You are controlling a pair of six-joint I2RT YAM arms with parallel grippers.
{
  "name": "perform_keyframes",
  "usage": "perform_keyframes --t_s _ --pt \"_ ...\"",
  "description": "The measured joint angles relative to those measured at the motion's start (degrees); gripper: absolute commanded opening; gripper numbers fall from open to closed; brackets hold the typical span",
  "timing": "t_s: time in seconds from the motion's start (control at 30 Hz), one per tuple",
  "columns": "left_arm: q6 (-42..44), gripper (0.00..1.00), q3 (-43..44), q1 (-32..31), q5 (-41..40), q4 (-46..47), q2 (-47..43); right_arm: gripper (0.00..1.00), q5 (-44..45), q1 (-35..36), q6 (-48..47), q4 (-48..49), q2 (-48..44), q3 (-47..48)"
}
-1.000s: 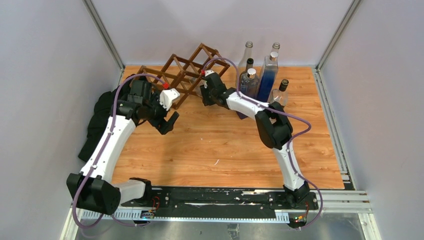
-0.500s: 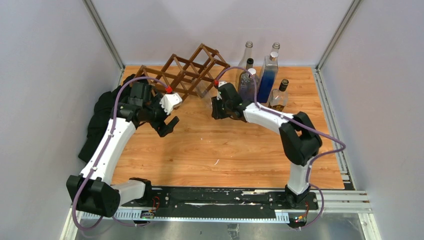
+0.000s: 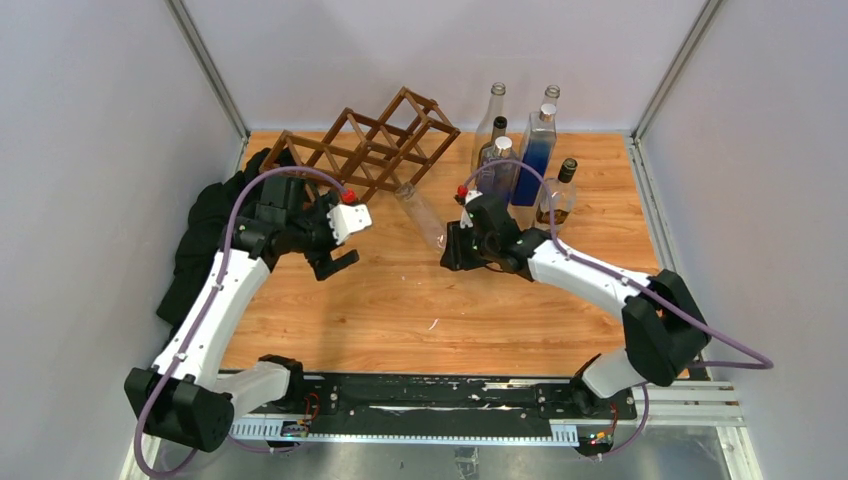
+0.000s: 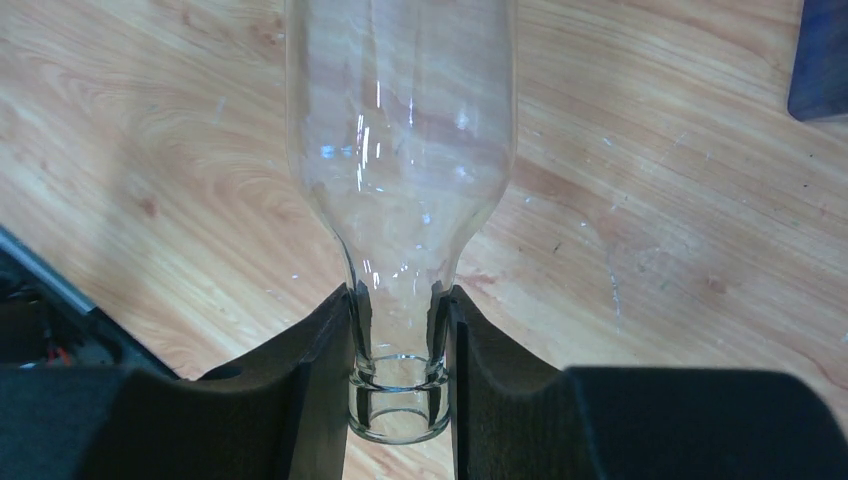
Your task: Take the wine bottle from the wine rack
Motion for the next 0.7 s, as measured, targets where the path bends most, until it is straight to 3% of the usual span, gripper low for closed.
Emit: perform_keyframes --t_s 0.3,0.7 --pt "7.6 1.00 -1.3 -8.7 -2.8 0.2 -1.3 0.00 -3.7 1.6 0.3 -3.2 -7.0 -0.3" --pt "21.1 1.00 -4.2 -18.4 -5.4 1.5 -3.2 0.00 -9.4 13.2 -2.9 -17.0 -7.7 6.4"
